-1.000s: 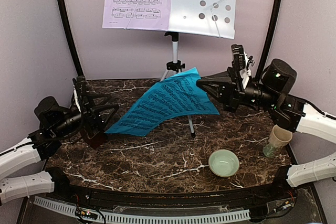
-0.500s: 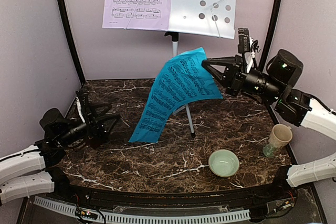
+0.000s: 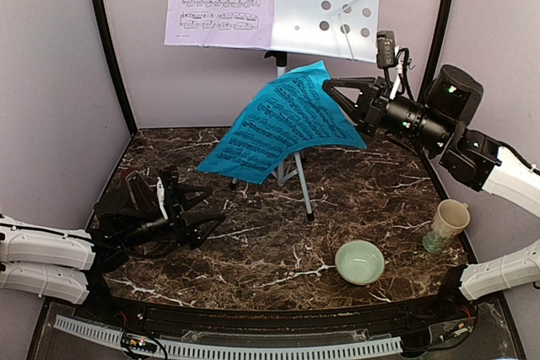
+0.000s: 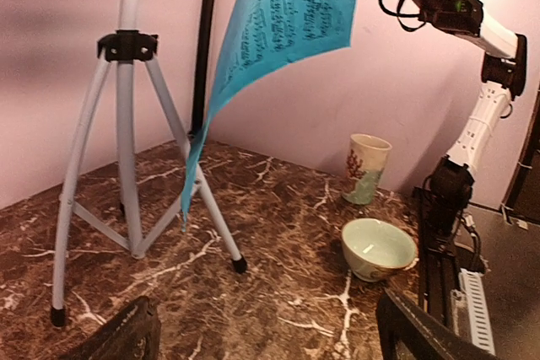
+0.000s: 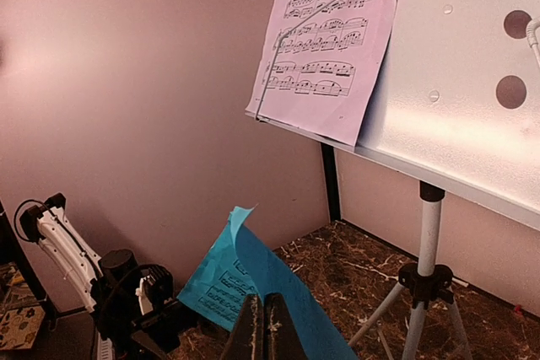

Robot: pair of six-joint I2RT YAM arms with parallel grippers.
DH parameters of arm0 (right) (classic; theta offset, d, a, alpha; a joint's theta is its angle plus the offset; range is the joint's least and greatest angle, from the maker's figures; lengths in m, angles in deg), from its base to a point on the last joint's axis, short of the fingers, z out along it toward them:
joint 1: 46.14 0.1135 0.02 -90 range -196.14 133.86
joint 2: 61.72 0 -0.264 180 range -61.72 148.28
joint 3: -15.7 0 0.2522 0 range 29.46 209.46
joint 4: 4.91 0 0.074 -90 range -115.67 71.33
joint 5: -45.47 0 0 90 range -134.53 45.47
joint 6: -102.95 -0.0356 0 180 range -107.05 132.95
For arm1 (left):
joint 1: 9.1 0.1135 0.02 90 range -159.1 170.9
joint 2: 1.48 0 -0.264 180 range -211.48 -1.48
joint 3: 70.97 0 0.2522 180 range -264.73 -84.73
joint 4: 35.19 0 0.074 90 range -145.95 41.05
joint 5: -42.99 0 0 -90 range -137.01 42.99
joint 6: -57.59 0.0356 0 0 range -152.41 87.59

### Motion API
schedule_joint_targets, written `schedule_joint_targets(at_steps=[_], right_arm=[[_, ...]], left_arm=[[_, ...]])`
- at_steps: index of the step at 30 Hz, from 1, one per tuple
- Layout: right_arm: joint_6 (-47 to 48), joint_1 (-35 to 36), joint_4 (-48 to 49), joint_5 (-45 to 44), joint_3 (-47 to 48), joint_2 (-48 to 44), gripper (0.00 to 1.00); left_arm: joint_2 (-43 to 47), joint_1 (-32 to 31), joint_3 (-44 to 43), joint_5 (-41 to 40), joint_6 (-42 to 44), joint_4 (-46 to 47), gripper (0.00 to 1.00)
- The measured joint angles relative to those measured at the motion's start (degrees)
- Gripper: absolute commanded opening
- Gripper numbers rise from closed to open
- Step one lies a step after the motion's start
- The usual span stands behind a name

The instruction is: Set up the instrument practice props

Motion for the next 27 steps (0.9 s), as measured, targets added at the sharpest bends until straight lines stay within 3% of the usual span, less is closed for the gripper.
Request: schedule_joint_targets(at_steps=[10, 18, 21, 25, 27], right_arm=[[-1.11, -0.02, 1.09, 4.74, -0.02, -0.44, 0.00], [-2.47, -0.04, 3.48, 8.74, -0.57, -2.49, 0.00], [-3.06, -0.04, 4.09, 9.88, -0.70, -3.30, 0.00], [-5.18, -0.04, 6.38, 11.34, -1.77, -4.13, 0.00], [-6.69, -0.07, 8.39, 12.07, -3.04, -4.35, 0.00]], left_arm=[[-10.84, 0.00, 0.61, -8.96, 3.06, 20.94, 0.91], [-17.22, 0.72, 0.33, -8.13, 2.51, 33.27, 0.86], [-18.01, 1.86, -0.68, -5.84, 1.57, 35.47, 0.76], [-18.32, 2.47, -4.22, -1.99, 0.42, 35.80, 0.50], [-18.32, 2.49, -6.10, -0.13, -0.39, 36.15, 0.31]])
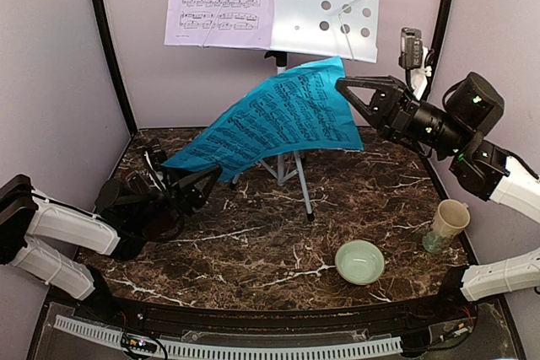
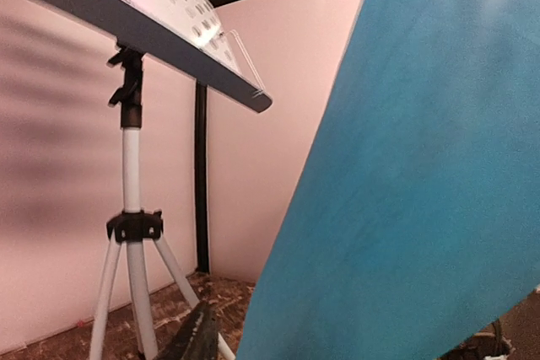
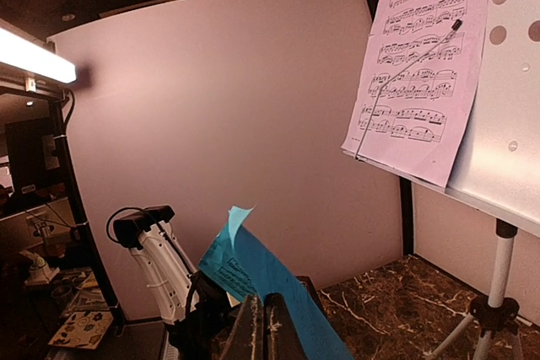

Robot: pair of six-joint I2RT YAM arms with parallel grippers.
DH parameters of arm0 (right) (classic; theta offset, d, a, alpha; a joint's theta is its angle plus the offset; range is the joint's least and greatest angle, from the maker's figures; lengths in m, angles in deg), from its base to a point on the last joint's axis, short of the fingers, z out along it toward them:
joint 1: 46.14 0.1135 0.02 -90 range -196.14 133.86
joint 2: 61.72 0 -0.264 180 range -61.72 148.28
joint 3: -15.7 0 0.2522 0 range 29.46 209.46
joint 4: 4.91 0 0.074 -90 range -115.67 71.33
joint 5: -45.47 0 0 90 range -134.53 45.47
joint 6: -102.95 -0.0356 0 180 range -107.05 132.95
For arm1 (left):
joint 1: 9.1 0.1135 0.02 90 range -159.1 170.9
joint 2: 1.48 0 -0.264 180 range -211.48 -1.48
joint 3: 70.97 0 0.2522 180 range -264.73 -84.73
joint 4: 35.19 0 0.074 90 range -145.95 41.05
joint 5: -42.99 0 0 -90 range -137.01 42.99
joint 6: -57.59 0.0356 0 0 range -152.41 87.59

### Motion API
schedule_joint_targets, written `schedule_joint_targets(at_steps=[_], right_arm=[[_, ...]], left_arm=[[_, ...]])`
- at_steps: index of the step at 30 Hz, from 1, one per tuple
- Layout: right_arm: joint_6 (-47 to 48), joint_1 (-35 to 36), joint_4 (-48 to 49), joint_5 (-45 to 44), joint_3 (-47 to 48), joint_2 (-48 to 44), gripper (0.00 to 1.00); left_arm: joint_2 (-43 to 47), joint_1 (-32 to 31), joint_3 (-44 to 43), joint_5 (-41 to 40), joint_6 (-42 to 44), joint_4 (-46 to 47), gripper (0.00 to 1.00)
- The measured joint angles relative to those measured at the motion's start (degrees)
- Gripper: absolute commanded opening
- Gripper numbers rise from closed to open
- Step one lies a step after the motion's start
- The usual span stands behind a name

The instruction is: Set up the instrument practice props

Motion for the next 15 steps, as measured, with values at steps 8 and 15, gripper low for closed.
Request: schedule_joint_targets(at_steps=[8, 15], right_arm=[[-3.43, -1.25, 1.51, 0.04, -4.68, -0.11, 0.32], [5.29, -2.10, -16.65, -5.16, 2.99, 1.09, 0.99]], left_arm=[[5.66, 0.00, -0.96, 4.02, -1.31, -4.39, 0.00], [20.74, 0.11, -8.94, 6.05, 4.22, -36.02, 0.00]])
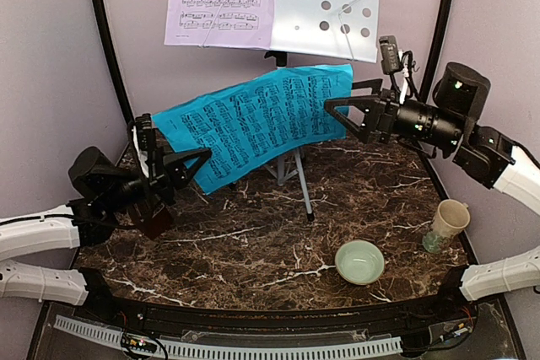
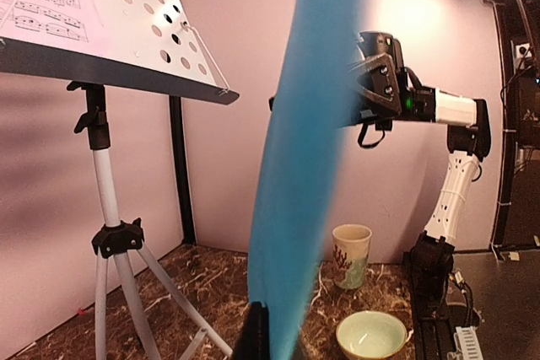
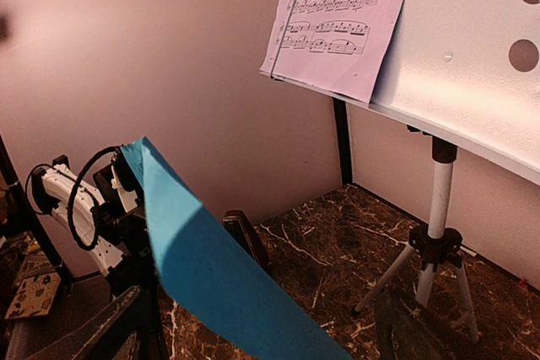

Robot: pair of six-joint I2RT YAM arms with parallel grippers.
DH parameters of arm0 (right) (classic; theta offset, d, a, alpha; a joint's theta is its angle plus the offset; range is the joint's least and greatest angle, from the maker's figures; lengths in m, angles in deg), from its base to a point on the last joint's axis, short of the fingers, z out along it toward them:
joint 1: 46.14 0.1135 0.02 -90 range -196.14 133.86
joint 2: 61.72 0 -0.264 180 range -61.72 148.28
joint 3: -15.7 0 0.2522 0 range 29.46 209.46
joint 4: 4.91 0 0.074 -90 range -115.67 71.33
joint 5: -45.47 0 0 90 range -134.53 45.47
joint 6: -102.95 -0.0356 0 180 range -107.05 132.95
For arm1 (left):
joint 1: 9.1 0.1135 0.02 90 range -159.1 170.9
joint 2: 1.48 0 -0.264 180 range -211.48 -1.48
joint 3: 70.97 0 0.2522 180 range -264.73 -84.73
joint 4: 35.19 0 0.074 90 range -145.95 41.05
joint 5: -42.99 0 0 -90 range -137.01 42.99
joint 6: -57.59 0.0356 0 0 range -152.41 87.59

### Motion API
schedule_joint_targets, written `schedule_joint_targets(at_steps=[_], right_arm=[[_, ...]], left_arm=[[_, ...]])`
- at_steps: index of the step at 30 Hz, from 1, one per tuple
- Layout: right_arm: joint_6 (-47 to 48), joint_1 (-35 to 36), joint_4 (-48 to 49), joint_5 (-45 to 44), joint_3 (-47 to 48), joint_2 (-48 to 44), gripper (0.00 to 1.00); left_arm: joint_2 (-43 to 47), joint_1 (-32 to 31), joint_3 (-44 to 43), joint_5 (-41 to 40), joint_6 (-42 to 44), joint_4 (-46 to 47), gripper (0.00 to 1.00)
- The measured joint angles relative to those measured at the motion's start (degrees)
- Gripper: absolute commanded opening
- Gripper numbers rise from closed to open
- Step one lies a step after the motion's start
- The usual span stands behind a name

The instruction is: Set up the instrument practice props

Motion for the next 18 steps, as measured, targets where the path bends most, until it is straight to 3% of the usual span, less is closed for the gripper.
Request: schedule_joint_targets(at_steps=[8, 12, 18], right_arm=[[14.19, -0.07, -18.47, -4.87, 9.53, 2.73, 1.00], [20.33, 0.17, -26.38, -6.97, 15.23, 6.91, 0.93], [28.48, 4.68, -32.94, -7.23, 20.41, 12.13, 0.89]], left_arm=[[7.15, 0.00, -11.67, 0.61, 7.39, -40.59, 0.00], [3.50, -0.02, -17.25, 1.73, 10.71, -53.57, 0.00], [-3.80, -2.14, -24.17, 4.31, 15.89, -65.31, 0.00]])
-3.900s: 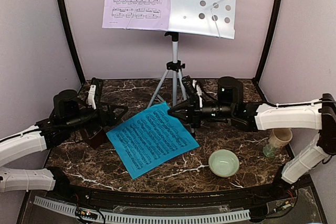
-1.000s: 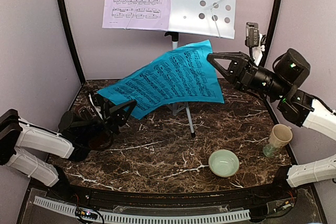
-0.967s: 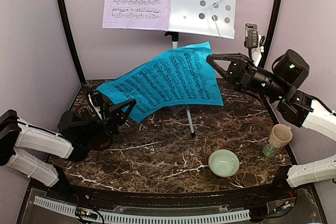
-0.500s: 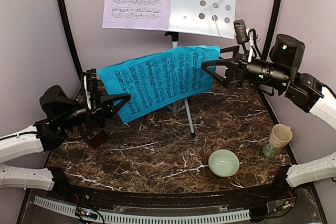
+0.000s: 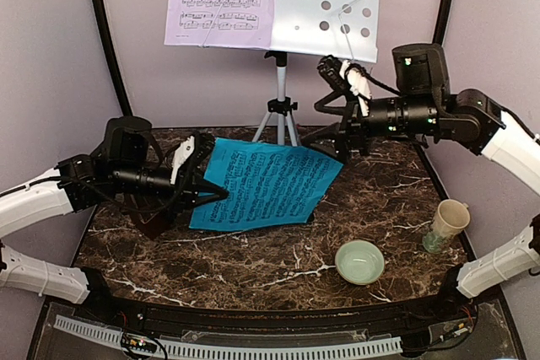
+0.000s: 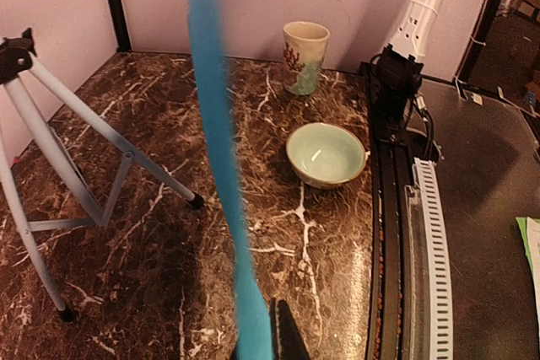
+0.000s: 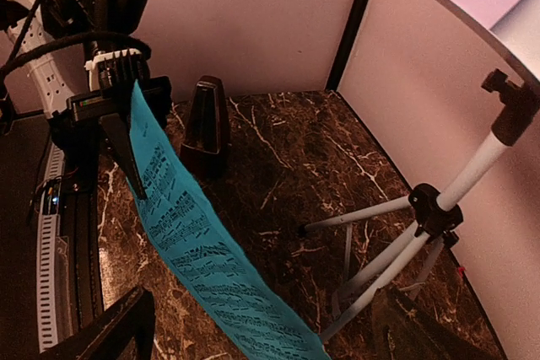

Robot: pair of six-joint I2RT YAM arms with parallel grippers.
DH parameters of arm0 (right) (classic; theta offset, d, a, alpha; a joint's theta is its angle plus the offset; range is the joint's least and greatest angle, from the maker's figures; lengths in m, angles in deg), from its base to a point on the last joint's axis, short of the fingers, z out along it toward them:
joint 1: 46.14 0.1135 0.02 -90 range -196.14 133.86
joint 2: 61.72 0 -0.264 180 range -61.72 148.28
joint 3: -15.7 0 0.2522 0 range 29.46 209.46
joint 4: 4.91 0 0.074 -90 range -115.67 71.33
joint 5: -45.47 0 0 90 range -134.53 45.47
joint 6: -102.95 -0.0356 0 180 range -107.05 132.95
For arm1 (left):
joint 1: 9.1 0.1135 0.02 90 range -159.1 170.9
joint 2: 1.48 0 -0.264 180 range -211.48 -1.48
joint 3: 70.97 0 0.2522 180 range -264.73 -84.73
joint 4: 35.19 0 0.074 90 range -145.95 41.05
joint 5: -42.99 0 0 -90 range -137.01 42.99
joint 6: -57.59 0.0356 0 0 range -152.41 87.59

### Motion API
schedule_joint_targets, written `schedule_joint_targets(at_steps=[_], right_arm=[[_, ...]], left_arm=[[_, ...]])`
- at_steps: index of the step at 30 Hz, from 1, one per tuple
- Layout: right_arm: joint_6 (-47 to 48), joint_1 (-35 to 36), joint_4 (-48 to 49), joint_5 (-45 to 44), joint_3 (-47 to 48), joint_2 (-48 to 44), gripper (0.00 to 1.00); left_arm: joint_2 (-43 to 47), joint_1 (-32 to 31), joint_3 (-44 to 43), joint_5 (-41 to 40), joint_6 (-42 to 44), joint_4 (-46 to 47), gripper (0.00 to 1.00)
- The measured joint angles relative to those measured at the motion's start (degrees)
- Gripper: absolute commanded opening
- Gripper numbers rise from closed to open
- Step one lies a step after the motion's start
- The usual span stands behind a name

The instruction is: Set up the instrument practice props

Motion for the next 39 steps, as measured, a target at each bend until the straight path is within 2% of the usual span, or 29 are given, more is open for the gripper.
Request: schedule_joint_targets(at_steps=[9, 15, 27, 31, 34, 37, 39], right_arm=[[7.85, 9.20, -7.23, -0.02, 4.07, 7.34, 0.90], [10.60, 10.08, -9.35, -0.70, 6.21, 9.53, 0.92], [12.00, 10.73, -8.90, 6.56, 7.21, 12.55, 0.85], [11.98, 10.73, -8.31, 8.24, 6.36, 12.74, 0.75], [11.58, 10.69, -8.13, 9.55, 5.95, 12.79, 0.60], [11.10, 10.75, -8.39, 10.38, 5.97, 13.05, 0.35], [10.82, 10.86, -8.96, 10.47, 5.97, 13.38, 0.13]], left_arm=[[-6.23, -3.50, -7.32, 2.47, 5.46, -8.28, 0.00], [-8.20, -8.20, -9.64, 3.23, 9.29, -12.46, 0.00], [-8.33, -13.86, -15.32, -0.96, 14.69, -20.39, 0.00], [-8.31, -15.63, -18.05, -2.69, 16.22, -23.30, 0.00], [-8.20, -15.80, -18.49, -4.44, 16.94, -24.41, 0.00], [-8.15, -15.78, -18.51, -6.62, 17.11, -25.33, 0.00], [-8.04, -15.78, -18.53, -8.26, 17.14, -25.68, 0.03]])
